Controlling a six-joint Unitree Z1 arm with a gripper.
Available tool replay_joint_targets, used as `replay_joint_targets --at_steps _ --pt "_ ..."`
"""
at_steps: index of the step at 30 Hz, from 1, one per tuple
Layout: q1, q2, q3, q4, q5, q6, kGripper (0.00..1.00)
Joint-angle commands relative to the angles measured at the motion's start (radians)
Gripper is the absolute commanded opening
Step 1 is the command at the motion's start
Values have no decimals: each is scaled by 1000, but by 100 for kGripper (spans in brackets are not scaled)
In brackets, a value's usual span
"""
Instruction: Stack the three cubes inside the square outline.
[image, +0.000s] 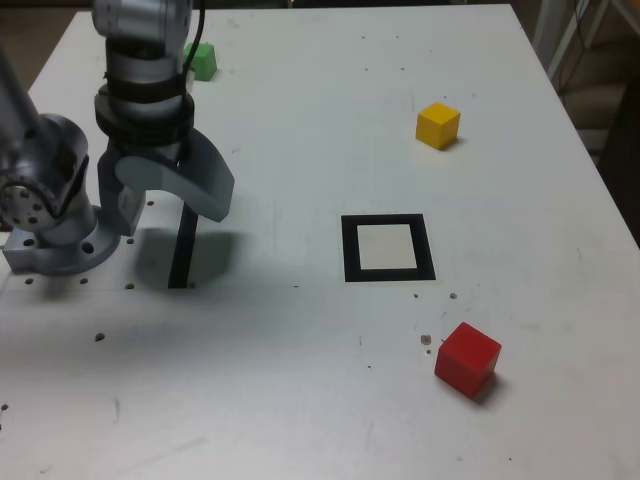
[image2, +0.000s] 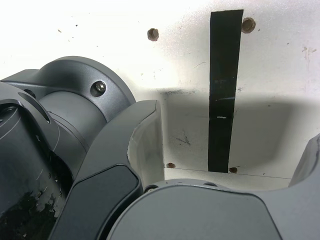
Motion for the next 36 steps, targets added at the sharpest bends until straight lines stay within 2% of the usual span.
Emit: replay_joint_targets --at_steps 1,24,36 --pt "-2 -3 -4 4 1 -1 99" --pt "-4 18 -26 5 2 -2 99" --pt "-64 47 -87 30 -4 -21 99"
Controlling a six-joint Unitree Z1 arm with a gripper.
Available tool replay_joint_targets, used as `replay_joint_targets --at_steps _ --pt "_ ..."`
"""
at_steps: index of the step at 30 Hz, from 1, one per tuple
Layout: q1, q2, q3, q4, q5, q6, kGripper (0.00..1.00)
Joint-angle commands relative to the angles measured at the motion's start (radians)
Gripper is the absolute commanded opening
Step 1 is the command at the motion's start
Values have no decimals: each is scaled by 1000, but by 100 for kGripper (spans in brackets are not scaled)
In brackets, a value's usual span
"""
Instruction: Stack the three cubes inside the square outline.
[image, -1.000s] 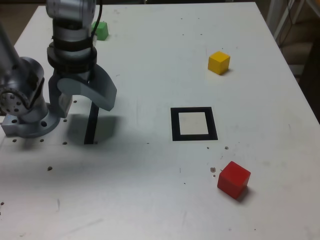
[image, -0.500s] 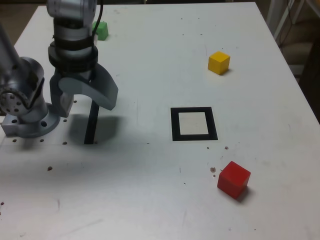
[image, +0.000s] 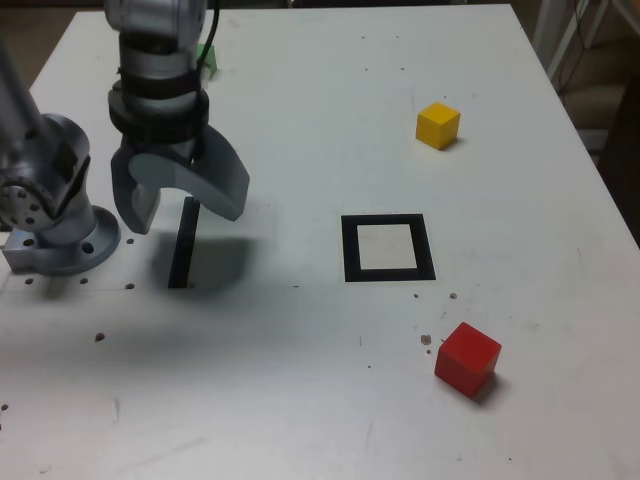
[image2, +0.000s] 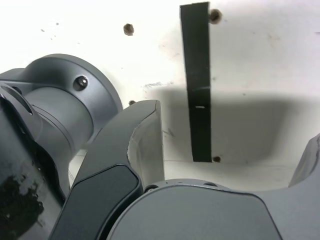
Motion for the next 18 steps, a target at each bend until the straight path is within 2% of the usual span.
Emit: replay_joint_targets --at_steps 1,18 --pt "-14 17 -17 8 -3 -7 99" --pt "-149 115 -194 75 -11 -58 99"
